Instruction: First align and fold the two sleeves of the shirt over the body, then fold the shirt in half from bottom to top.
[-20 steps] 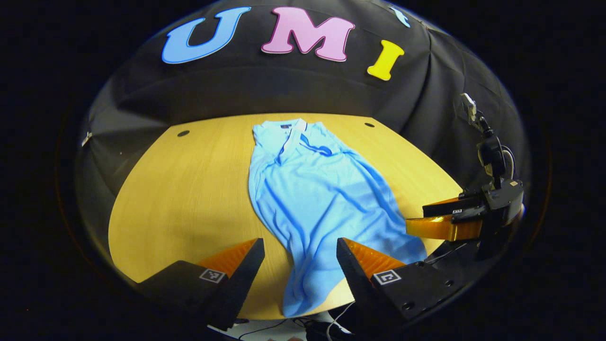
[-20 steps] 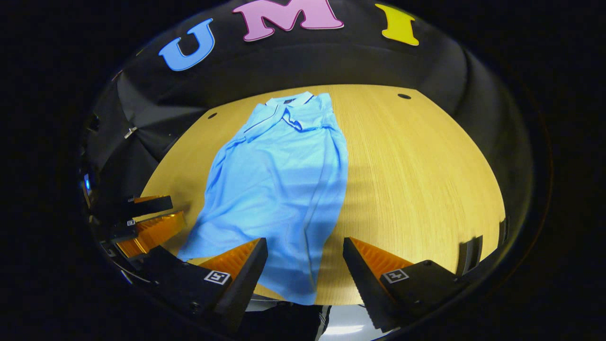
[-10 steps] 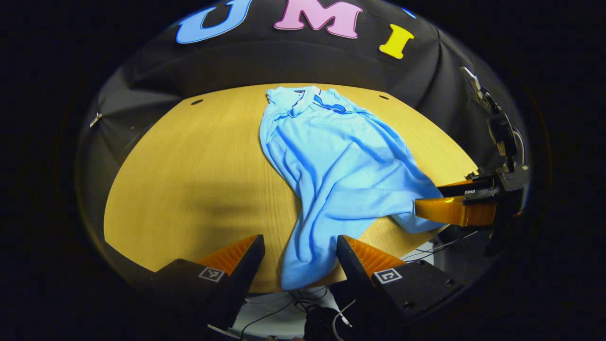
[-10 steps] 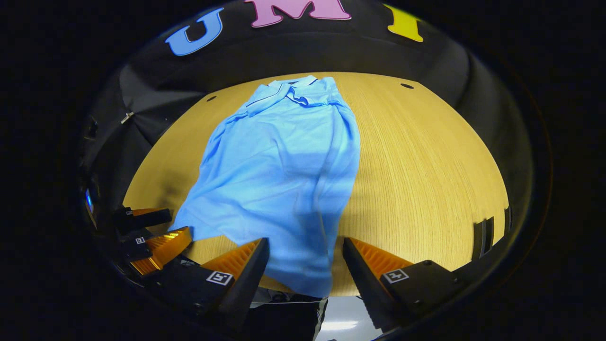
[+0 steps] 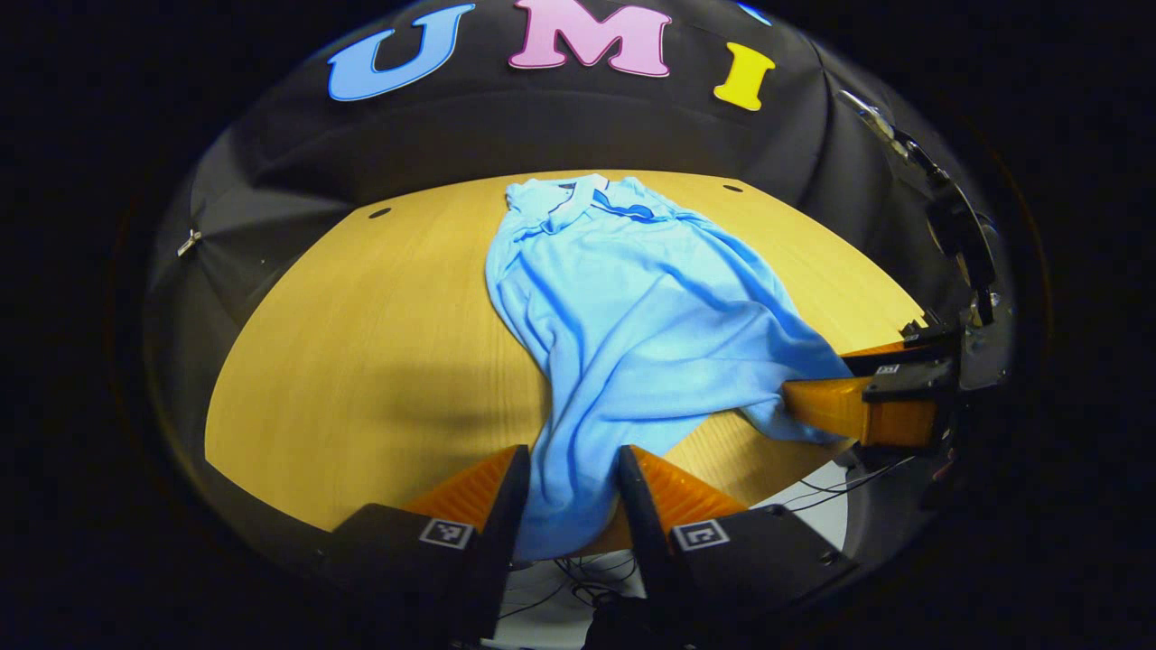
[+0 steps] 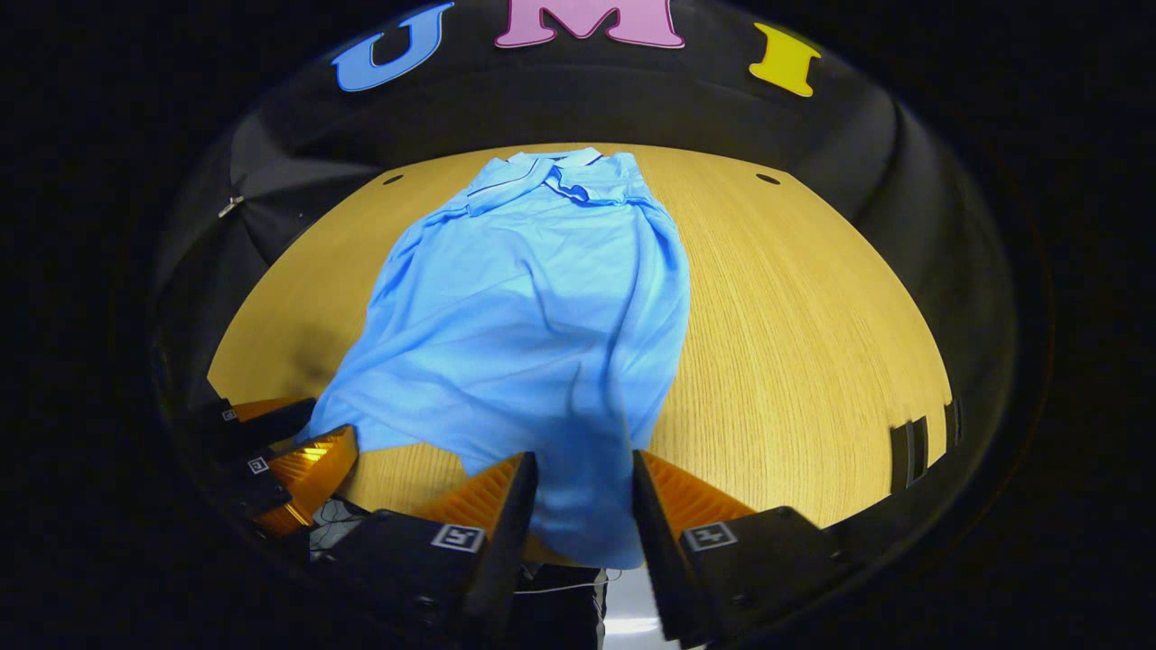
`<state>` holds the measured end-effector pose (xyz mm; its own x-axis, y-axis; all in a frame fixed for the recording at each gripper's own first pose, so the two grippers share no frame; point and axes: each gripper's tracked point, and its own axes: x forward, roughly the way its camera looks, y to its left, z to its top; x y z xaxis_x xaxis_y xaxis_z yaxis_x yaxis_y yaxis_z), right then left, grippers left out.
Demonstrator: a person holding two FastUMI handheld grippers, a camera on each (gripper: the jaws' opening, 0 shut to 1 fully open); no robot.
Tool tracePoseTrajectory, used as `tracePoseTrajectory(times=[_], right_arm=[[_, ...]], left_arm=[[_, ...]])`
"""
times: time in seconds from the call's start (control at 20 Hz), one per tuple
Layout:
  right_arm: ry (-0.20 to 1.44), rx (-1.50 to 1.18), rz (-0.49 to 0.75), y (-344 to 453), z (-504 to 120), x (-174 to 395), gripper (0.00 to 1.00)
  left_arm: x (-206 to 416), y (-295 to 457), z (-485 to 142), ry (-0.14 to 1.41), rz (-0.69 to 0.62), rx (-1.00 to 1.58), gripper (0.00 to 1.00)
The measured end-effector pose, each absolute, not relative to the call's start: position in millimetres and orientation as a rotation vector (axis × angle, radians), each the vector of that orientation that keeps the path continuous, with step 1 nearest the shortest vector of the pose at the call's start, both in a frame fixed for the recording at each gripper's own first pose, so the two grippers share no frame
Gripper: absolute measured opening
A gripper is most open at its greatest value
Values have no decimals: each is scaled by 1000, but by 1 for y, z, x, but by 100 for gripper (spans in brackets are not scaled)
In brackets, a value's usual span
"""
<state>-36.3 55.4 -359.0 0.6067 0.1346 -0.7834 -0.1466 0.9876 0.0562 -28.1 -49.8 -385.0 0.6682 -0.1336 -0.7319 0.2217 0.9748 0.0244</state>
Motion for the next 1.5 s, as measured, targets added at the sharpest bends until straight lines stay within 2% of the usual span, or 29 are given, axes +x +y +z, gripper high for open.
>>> tracePoseTrajectory(times=[0.05, 0.1, 0.15, 0.2, 0.25, 0.3, 0.35, 0.4, 0.45, 0.8, 1.0, 1.25, 1.5], right_arm=[[908, -3, 159, 56, -361, -35, 51], [911, 3, 166, 57, -361, -35, 30], [917, 1, 168, 57, -361, -35, 20], [919, -13, 175, 57, -363, -33, 12], [930, -27, 183, 58, -361, -35, 7], [927, -30, 198, 59, -360, -35, 7], [936, -30, 210, 60, -361, -34, 7], [942, -45, 231, 61, -362, -34, 6], [948, -56, 249, 61, -360, -36, 6], [1026, 48, 297, 60, -358, -34, 5], [1062, 71, 336, 55, -354, -26, 5], [1029, 28, 415, 60, -334, 0, 6], [988, 68, 436, 61, -308, 40, 6]], left_arm=[[-29, -52, -386, 810, -205, 118, 49], [-28, -55, -386, 810, -209, 111, 31], [-29, -56, -386, 811, -202, 105, 33], [-28, -57, -385, 813, -199, 97, 17], [-27, -59, -385, 816, -197, 90, 13], [-27, -59, -385, 821, -202, 93, 7], [-28, -59, -386, 828, -206, 96, 7], [-27, -59, -384, 828, -208, 98, 2], [-27, -58, -385, 837, -207, 95, 7], [-23, -60, -373, 922, -145, -61, 6], [-17, -62, -362, 920, -144, -34, 6], [3, -74, -347, 915, -121, -63, 6], [34, -75, -311, 875, -70, -115, 6]])
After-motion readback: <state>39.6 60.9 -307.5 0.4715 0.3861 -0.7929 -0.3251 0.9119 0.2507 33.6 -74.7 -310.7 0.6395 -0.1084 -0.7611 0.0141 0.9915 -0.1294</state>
